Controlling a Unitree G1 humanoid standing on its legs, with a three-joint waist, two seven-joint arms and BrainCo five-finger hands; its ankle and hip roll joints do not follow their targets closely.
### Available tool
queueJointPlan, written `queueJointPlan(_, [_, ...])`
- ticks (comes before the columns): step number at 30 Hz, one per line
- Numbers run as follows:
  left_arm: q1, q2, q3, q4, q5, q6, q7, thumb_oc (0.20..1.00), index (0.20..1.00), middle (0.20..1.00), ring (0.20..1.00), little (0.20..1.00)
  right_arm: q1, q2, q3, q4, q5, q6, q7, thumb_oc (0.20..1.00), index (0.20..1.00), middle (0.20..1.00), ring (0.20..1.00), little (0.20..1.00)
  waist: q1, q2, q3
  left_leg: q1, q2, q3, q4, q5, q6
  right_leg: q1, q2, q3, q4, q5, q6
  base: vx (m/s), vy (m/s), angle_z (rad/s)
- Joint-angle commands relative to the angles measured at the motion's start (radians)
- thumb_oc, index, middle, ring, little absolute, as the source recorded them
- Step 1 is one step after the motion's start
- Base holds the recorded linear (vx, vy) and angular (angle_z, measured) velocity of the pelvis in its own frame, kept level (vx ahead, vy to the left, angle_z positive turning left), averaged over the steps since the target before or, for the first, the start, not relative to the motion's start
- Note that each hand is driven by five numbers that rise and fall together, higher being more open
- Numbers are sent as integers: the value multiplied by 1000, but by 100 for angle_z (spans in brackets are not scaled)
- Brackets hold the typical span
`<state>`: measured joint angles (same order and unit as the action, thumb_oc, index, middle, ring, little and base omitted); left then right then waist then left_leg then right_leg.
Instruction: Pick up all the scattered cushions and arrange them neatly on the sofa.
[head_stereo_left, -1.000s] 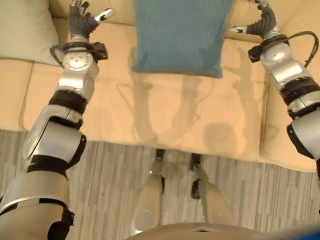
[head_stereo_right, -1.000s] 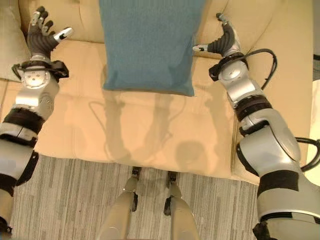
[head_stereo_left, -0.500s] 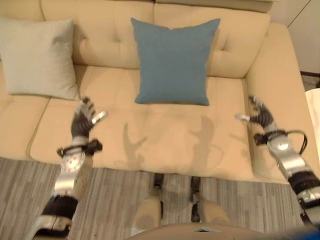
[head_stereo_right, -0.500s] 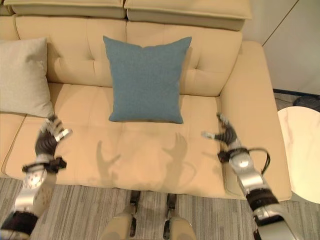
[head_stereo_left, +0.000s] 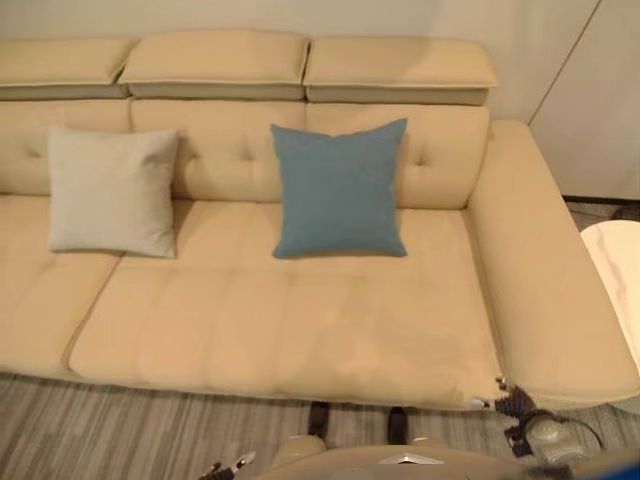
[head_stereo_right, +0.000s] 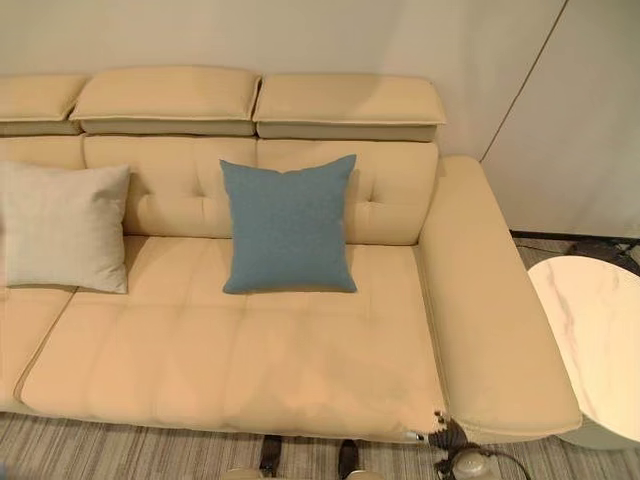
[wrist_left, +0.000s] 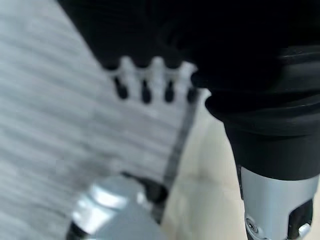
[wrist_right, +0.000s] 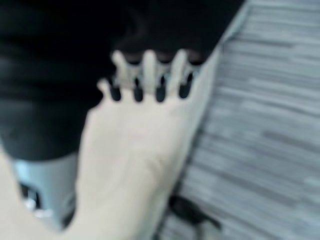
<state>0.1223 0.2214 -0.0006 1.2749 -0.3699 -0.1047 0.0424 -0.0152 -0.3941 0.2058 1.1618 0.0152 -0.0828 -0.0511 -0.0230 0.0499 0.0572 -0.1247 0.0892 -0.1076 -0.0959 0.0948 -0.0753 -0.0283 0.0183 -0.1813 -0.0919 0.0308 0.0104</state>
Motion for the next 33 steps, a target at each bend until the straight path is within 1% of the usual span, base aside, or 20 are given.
queueJointPlan(1, [-90, 60, -10, -9, 42, -4, 0, 1000, 1000, 1000, 1000, 1000, -90, 9, -4, 9, -13, -10, -34, 1000, 1000, 1000, 1000, 1000, -9, -96, 48, 18, -33, 45, 125, -12, -60, 12, -56, -5, 7, -39, 66, -215, -68, 27])
queueJointPlan(2, [-98, 61, -14, -14, 40, -4, -1, 1000, 1000, 1000, 1000, 1000, -99, 7, -1, 26, -16, -3, -36, 1000, 1000, 1000, 1000, 1000, -9, -112, 58, 7, -42, 59, 183, -49, -48, 0, -69, -4, 13, -33, 64, -211, -29, 26])
queueJointPlan(5, [-94, 52, -15, -2, 48, -4, -10, 1000, 1000, 1000, 1000, 1000, -106, 7, 5, 63, -39, 9, -31, 1000, 1000, 1000, 1000, 1000, -3, -131, 54, 41, -74, 20, 295, -130, -27, -17, -80, 20, 21, -11, 66, -134, 13, 1])
queueJointPlan(7, [-87, 44, -15, 0, 44, -2, -14, 1000, 1000, 1000, 1000, 1000, -98, 15, 1, 85, -51, 20, -26, 1000, 1000, 1000, 1000, 1000, -9, -125, 39, 96, -73, 18, 287, -148, -21, -27, -74, 33, 28, -1, 75, -72, 96, -25])
queueJointPlan(8, [-83, 38, -20, -8, 52, 5, -15, 1000, 1000, 1000, 1000, 1000, -93, 20, -8, 102, -53, 33, -21, 1000, 1000, 1000, 1000, 1000, -24, -109, 23, 148, -71, 36, 221, -175, -8, -42, -70, 37, 45, 4, 85, -45, 107, -14])
queueJointPlan(9, [-82, 38, -20, -8, 52, 5, -15, 1000, 1000, 1000, 1000, 1000, -93, 20, -8, 101, -53, 33, -21, 1000, 1000, 1000, 1000, 1000, -23, -108, 24, 150, -70, 37, 220, -175, -8, -42, -70, 38, 46, 3, 85, -56, 135, -14])
queueJointPlan(12, [-86, 31, -44, -5, 100, 10, -21, 1000, 1000, 1000, 1000, 1000, -91, 27, -18, 121, -59, 43, -18, 1000, 1000, 1000, 1000, 1000, -34, -95, 17, 184, -78, 73, 143, -199, 12, -60, -74, 46, 59, 21, 100, -62, 94, -11])
queueJointPlan(13, [-86, 31, -44, -5, 100, 10, -21, 1000, 1000, 1000, 1000, 1000, -91, 27, -18, 121, -59, 43, -18, 1000, 1000, 1000, 1000, 1000, -34, -95, 17, 185, -78, 73, 143, -199, 12, -60, -74, 46, 59, 21, 100, -169, 154, -28])
queueJointPlan(14, [-99, 35, -51, -11, 102, 9, -14, 1000, 1000, 1000, 1000, 1000, -104, 26, -18, 122, -61, 47, -20, 1000, 1000, 1000, 1000, 1000, -34, -95, 32, 174, -103, 69, 134, -198, 28, -95, -87, 55, 60, 67, 113, -217, 185, -30])
queueJointPlan(15, [-107, 37, -60, -8, 119, 7, -9, 1000, 1000, 1000, 1000, 1000, -113, 28, -11, 132, -68, 50, -19, 1000, 1000, 1000, 1000, 1000, -32, -97, 36, 178, -116, 72, 110, -195, 39, -109, -92, 60, 52, 89, 127, -295, 259, -35])
queueJointPlan(18, [-126, 42, -68, -1, 151, 10, -5, 1000, 1000, 1000, 1000, 1000, -132, 39, -3, 131, -83, 50, -25, 1000, 1000, 1000, 1000, 1000, -29, -98, 48, 170, -135, 83, 89, -183, 58, -149, -102, 66, 65, 111, 148, -196, 129, -61])
queueJointPlan(20, [-141, 59, -73, 2, 163, 10, -1, 1000, 1000, 1000, 1000, 1000, -147, 47, 2, 136, -83, 53, -24, 1000, 1000, 1000, 1000, 1000, -31, -92, 67, 141, -130, 91, 106, -171, 69, -176, -104, 88, 155, 75, 149, -229, 71, -32])
queueJointPlan(22, [-149, 69, -84, 5, 189, 13, 2, 1000, 1000, 1000, 1000, 1000, -157, 49, 14, 144, -91, 52, -27, 1000, 1000, 1000, 1000, 1000, -22, -76, 73, 119, -119, 97, 113, -160, 80, -159, -113, 86, 244, 22, 134, -193, 52, -7])
queueJointPlan(24, [-147, 72, -82, 11, 189, 15, -5, 1000, 1000, 1000, 1000, 1000, -142, 53, 1, 153, -85, 48, -26, 1000, 1000, 1000, 1000, 1000, -10, -68, 59, 109, -111, 91, 110, -154, 80, -114, -122, 88, 270, -24, 122, -81, -7, -22])
queueJointPlan(25, [-147, 72, -82, 11, 189, 15, -5, 1000, 1000, 1000, 1000, 1000, -142, 53, 1, 153, -85, 48, -26, 1000, 1000, 1000, 1000, 1000, -10, -68, 59, 109, -111, 91, 110, -154, 80, -114, -122, 88, 270, -24, 122, -19, -57, -19])
queueJointPlan(26, [-137, 74, -64, 11, 174, 16, -5, 1000, 1000, 1000, 1000, 1000, -128, 54, -8, 158, -81, 53, -25, 1000, 1000, 1000, 1000, 1000, 10, -81, 43, 107, -115, 96, 105, -150, 69, -51, -137, 71, 191, -19, 122, 14, -74, -14])
queueJointPlan(27, [-132, 74, -57, 16, 175, 16, -1, 1000, 1000, 1000, 1000, 1000, -120, 57, -10, 160, -78, 54, -25, 1000, 1000, 1000, 1000, 1000, 10, -88, 32, 111, -114, 95, 98, -146, 63, -38, -132, 69, 150, -20, 123, 14, -74, -23])
queueJointPlan(28, [-132, 74, -57, 16, 175, 16, -1, 1000, 1000, 1000, 1000, 1000, -120, 57, -10, 160, -78, 54, -25, 1000, 1000, 1000, 1000, 1000, 10, -88, 32, 111, -114, 95, 98, -146, 63, -38, -132, 69, 150, -20, 123, 49, -90, -20])
queueJointPlan(30, [-119, 64, -43, 40, 179, 23, 10, 1000, 1000, 1000, 1000, 1000, -119, 55, -8, 164, -75, 56, -31, 1000, 1000, 1000, 1000, 1000, 7, -99, 5, 124, -101, 105, 76, -136, 52, -2, -111, 69, 61, -10, 122, 66, -123, 3])
queueJointPlan(33, [-119, 58, -47, 44, 186, 28, 6, 1000, 1000, 1000, 1000, 1000, -110, 56, -16, 168, -63, 58, -33, 1000, 1000, 1000, 1000, 1000, 2, -102, -1, 144, -90, 104, 58, -126, 44, 25, -102, 62, 38, -11, 116, 30, -88, 0])
